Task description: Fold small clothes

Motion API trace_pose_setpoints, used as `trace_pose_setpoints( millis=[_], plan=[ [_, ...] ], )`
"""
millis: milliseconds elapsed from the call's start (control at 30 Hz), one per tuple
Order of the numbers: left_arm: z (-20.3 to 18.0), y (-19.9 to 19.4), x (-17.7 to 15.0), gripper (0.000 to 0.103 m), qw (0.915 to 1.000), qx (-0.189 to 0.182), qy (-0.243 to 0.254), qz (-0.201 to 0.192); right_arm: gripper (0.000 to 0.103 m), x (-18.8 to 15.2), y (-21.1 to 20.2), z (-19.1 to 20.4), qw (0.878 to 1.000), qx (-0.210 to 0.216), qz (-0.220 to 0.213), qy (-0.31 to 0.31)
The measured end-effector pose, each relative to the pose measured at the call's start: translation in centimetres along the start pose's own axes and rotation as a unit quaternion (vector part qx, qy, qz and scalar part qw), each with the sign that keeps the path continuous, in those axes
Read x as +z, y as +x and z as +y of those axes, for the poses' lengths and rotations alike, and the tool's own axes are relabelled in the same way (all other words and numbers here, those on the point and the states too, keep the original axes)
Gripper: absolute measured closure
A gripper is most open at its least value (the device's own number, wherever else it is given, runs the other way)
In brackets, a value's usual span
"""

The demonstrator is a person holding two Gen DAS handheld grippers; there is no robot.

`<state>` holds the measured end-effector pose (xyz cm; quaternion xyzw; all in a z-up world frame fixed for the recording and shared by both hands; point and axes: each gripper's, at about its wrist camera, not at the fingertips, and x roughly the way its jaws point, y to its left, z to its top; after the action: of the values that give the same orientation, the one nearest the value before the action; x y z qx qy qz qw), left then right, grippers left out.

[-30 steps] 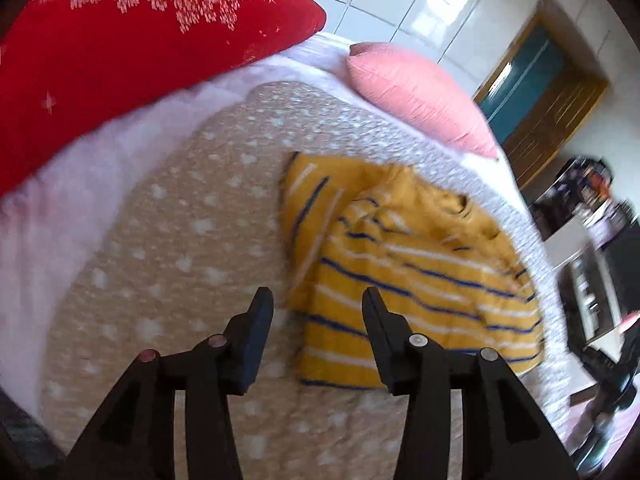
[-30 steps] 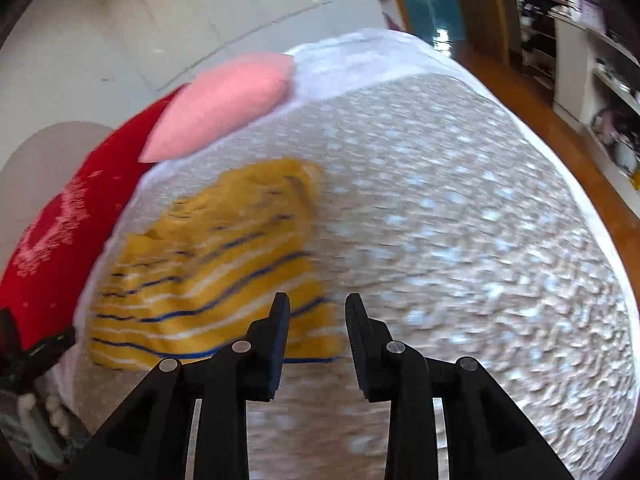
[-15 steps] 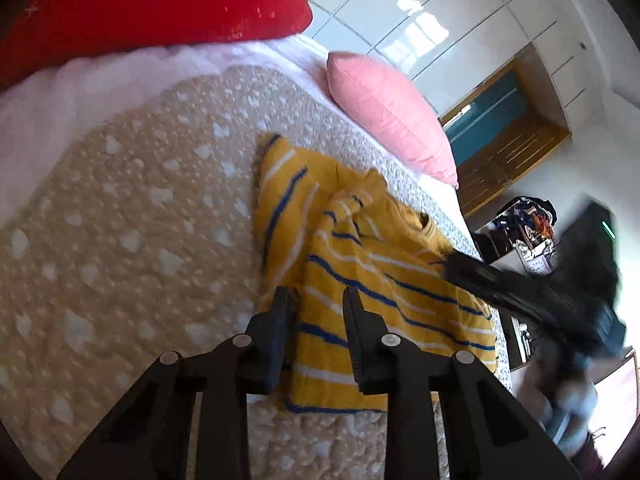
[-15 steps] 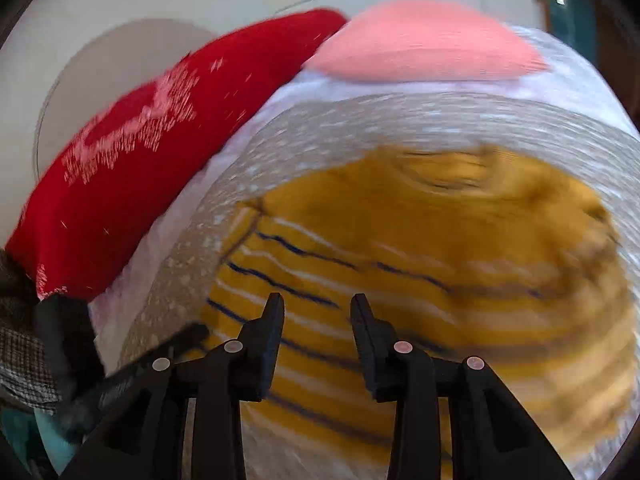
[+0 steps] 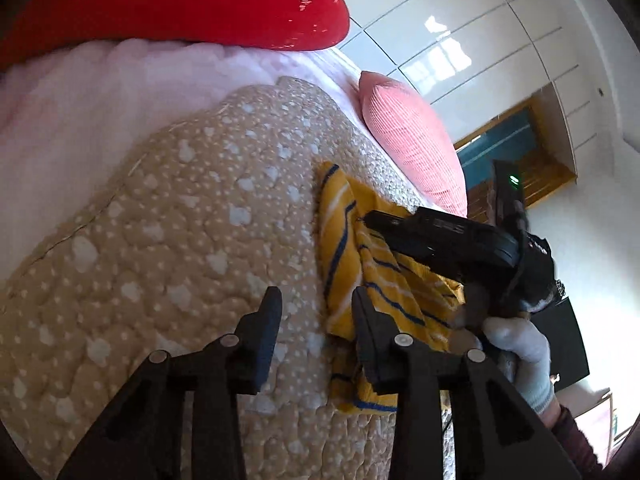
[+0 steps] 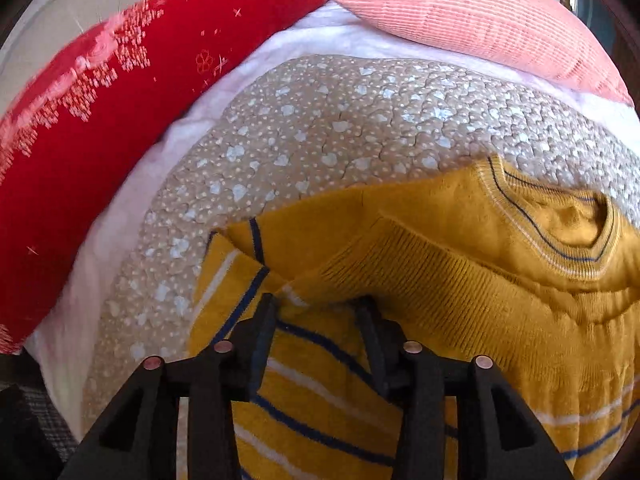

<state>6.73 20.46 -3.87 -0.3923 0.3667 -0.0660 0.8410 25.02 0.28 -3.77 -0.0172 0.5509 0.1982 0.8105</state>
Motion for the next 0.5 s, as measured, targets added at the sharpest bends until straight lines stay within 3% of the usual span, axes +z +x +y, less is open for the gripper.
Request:
trace_pose_setpoints(
  millis=[67,200,300,500],
  plan=[
    [0.3,-0.3,0.3,0.068,1.0000,0.003,-0.006,-0.006,0.055,-0.4,-1.0,0.0,1.000,0.009,-0.005,0.010],
    [1.3,-1.8,0.8,0.066,0.9990,0.012,-0.023,-0.035,0.040,-2.5,-3.2,2.1,1.000,0.026,-0.013,-0.012],
    [2.7,-3.1,1.2,0.062,0.9969,0.017,-0.051,-0.057,0.035,-4.3,-3.1,4.3,0.999,0.033,0.001,-0.043],
    [4.8,-4.4,1.6,0.062,0.9939,0.028,-0.081,-0.071,0.026,-7.1,-0.3,8.4,0.987,-0.079,0.012,-0.141]
  ],
)
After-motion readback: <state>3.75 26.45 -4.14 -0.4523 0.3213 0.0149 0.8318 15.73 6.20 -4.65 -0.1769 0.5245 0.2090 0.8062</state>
